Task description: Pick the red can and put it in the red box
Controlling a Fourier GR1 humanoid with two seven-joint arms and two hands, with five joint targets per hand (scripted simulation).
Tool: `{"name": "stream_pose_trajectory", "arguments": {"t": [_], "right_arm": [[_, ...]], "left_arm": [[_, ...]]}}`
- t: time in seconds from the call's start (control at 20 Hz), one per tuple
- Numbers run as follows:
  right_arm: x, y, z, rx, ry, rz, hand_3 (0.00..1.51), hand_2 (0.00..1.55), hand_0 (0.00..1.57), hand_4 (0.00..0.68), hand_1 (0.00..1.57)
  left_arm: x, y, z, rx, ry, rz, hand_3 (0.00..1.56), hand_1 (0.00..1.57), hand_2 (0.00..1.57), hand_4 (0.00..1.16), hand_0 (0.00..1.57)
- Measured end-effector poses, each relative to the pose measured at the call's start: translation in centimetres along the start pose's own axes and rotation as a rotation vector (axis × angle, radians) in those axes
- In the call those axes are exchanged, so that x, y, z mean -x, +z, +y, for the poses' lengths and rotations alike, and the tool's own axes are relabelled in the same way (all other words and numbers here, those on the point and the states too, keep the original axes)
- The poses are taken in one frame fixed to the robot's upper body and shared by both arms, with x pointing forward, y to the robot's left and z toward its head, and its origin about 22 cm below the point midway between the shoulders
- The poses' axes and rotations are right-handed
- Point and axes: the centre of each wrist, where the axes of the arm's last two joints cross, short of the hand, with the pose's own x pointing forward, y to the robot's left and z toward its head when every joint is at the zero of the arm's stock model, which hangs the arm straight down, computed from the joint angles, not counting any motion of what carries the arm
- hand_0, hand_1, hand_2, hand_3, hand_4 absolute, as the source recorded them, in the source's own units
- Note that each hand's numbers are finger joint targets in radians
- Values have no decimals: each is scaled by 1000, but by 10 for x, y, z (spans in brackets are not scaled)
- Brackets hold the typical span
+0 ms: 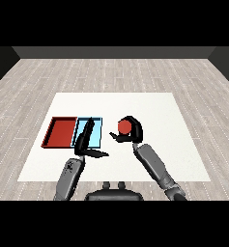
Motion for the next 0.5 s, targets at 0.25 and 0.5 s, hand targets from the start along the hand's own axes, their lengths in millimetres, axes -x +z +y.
{"name": "stream_pose_trajectory", "arguments": {"t": [0.25, 0.5], "right_arm": [[-17, 1, -4, -21, -6, -30, 1395, 1430, 1442, 616, 1442], [-23, 9, 0, -36, -23, -50, 1397, 1442, 1449, 647, 1449]], "left_arm": [[8, -4, -18, 18, -3, 40, 0, 0, 0, 0, 0], [26, -1, -32, 36, 7, 83, 0, 0, 0, 0, 0]]}}
